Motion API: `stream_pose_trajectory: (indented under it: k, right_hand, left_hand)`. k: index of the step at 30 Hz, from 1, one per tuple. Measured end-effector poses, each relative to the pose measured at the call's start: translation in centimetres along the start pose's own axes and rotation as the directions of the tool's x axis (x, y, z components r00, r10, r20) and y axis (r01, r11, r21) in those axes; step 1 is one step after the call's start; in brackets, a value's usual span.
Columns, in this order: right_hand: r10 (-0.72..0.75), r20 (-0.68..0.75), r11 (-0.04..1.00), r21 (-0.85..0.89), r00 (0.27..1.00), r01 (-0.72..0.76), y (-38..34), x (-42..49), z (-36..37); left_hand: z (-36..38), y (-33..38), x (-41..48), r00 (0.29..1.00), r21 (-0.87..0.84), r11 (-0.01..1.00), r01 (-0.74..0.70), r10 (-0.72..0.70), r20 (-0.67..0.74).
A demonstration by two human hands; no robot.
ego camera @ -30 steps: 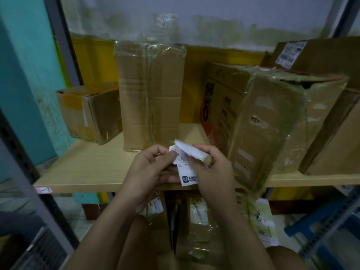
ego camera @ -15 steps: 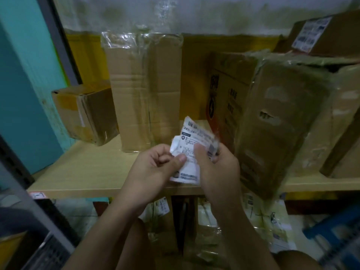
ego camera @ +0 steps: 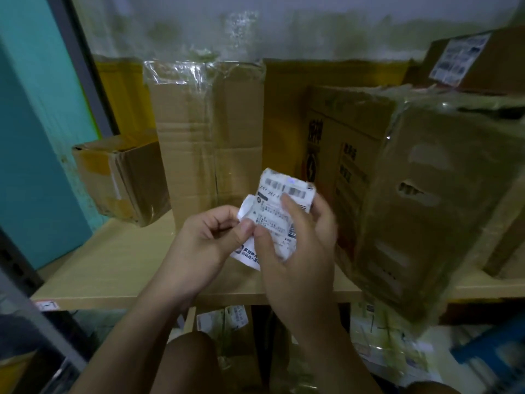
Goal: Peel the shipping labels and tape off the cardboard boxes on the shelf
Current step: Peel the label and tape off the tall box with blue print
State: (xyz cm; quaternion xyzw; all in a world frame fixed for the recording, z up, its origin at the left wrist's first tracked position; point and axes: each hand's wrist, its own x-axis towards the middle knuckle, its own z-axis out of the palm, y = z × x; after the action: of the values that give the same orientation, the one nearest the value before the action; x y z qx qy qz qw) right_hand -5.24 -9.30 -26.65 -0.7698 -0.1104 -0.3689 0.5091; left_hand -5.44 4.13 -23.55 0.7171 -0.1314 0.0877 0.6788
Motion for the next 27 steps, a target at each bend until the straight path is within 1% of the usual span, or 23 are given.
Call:
stream_pose_trajectory:
  k: [1,2,3,5,7,10,12,14,16,17,18,19,20,22,24,27]
  right_hand:
    - [0.047,0.085,0.997,0.059,0.995,-0.052,-0.1,0.2,-0.1]
    - [0.080,0.155,0.992,0.082,0.985,-0.094,-0.1,0.3,-0.3]
    - [0.086,0.198,0.992,0.073,0.976,-0.103,-0.3,0.4,-0.6]
    - [0.057,0.239,0.997,0.042,0.969,-0.069,-0.5,0.5,-1.2]
    - [0.051,0.273,0.997,0.044,0.961,-0.065,-1.1,0.5,-1.6]
    - [0.073,0.283,0.997,0.001,0.956,-0.076,-1.8,0.3,-2.2]
    - [0.122,0.296,0.992,-0.013,0.947,-0.124,-2.0,0.3,-2.9]
    - [0.212,0.337,0.964,0.082,0.917,-0.252,-2.2,0.3,-3.7]
    - [0.293,0.391,0.861,0.288,0.873,-0.418,-2.7,-0.1,-4.6]
    - [0.318,0.390,0.803,0.373,0.864,-0.464,-3.0,-0.4,-5.2]
    - [0.330,0.372,0.775,0.418,0.868,-0.474,-3.2,-0.8,-5.7]
    - [0.334,0.347,0.773,0.432,0.877,-0.465,-3.4,-1.2,-6.2]
    - [0.334,0.316,0.793,0.415,0.888,-0.446,-3.5,-1.7,-6.7]
    - [0.330,0.247,0.859,0.321,0.911,-0.398,-3.4,-2.5,-7.8]
    - [0.294,0.193,0.918,0.216,0.936,-0.332,-3.5,-3.1,-9.3]
    - [0.253,0.154,0.964,0.046,0.955,-0.263,-3.5,-4.3,-12.0]
  left_hand:
    - [-0.1,0.2,0.0,1.000,0.011,1.000,-0.018,0.018,0.019]
    - [-0.3,0.3,0.0,0.999,0.025,0.999,-0.047,0.046,0.027]
    - [-0.5,0.4,0.0,0.997,0.045,0.996,-0.078,0.077,0.025]
    - [-0.8,0.5,0.3,0.987,0.077,0.984,-0.160,0.158,0.030]
    - [-1.1,0.5,0.3,0.975,0.088,0.972,-0.218,0.214,0.051]
    - [-0.8,0.4,0.4,0.969,0.075,0.967,-0.244,0.241,0.053]
    - [-0.3,0.4,0.3,0.967,0.090,0.963,-0.253,0.249,0.050]
    - [0.0,0.4,0.3,0.959,0.114,0.952,-0.283,0.280,0.036]
    - [0.4,0.6,0.1,0.940,0.099,0.934,-0.342,0.340,0.036]
    - [0.6,0.8,0.0,0.929,0.091,0.924,-0.371,0.368,0.049]
    - [0.8,0.8,-0.1,0.919,0.100,0.914,-0.394,0.388,0.069]
    - [1.1,0.9,-0.2,0.911,0.120,0.904,-0.411,0.403,0.089]
    - [1.5,0.8,-0.3,0.901,0.150,0.889,-0.432,0.419,0.112]
    - [2.6,0.8,-0.7,0.872,0.195,0.850,-0.489,0.470,0.137]
    - [3.8,0.8,-1.4,0.840,0.194,0.818,-0.541,0.517,0.165]
    - [5.7,0.8,-2.6,0.784,0.246,0.747,-0.618,0.561,0.267]
